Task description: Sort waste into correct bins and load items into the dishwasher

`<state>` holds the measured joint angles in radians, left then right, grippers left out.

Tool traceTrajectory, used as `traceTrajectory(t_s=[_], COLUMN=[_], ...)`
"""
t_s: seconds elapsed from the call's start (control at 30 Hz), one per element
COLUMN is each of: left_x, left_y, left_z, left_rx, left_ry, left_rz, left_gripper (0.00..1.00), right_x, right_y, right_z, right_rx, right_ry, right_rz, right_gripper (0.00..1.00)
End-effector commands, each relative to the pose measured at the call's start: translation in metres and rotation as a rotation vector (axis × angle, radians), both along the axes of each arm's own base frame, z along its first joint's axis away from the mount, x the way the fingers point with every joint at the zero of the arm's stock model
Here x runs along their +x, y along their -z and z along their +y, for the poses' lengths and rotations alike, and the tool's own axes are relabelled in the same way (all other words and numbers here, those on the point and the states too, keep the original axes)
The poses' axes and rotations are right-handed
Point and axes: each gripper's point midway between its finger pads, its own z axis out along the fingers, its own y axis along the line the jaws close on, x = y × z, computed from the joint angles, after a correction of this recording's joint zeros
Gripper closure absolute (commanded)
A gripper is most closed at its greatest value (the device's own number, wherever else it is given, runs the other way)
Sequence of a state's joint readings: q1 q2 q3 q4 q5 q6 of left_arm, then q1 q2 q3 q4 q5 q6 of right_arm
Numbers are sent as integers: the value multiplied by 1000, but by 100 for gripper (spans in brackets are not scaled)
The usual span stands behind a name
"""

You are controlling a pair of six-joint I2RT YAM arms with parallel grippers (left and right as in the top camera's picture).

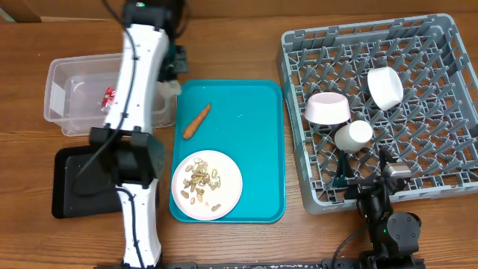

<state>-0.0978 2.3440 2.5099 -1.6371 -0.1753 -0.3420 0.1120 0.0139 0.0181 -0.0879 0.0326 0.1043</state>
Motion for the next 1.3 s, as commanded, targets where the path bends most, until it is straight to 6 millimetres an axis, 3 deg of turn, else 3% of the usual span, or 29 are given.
traceTrajectory(t_s=[0.0, 0.1, 0.13, 0.23, 0.4, 0.5, 0.57, 0.63, 0.83, 1.0, 1.27], left_x=[-1, -4, -6, -12, -16, -16, -18, -16, -21, -36, -59], left_y=[-6, -8, -10, -18, -24, -17, -7, 7, 63, 100, 142], left_z=[20, 13, 11, -5, -55, -90, -102, -102, -98, -81, -88], left_rx=[-42, -102, -114, -145, -153, -153, -97, -4, 91, 99, 18], left_ry=[-58, -28, -22, 5, 155, 274, 335, 345, 363, 351, 466], left_rz=[-13, -2, 2, 5, -1, -3, 13, 26, 110, 200, 294], left_gripper=[71, 21, 0, 0, 0, 0, 4, 12, 17, 18, 27], right_x=[0, 0, 0, 0, 0, 0, 0, 0, 0, 0, 0], right_y=[0, 0, 0, 0, 0, 0, 0, 0, 0, 0, 0], right_z=[-1, -1, -1, -1, -1, -1, -1, -1, -1, -1, -1], right_rx=[5, 5, 5, 5, 5, 5, 5, 5, 5, 5, 5], right_ry=[2, 2, 2, 2, 2, 2, 2, 2, 2, 2, 2], right_rz=[-8, -8, -8, -8, -8, -8, -8, -8, -8, -8, -8], right_gripper=[0, 0, 0, 0, 0, 0, 0, 0, 0, 0, 0])
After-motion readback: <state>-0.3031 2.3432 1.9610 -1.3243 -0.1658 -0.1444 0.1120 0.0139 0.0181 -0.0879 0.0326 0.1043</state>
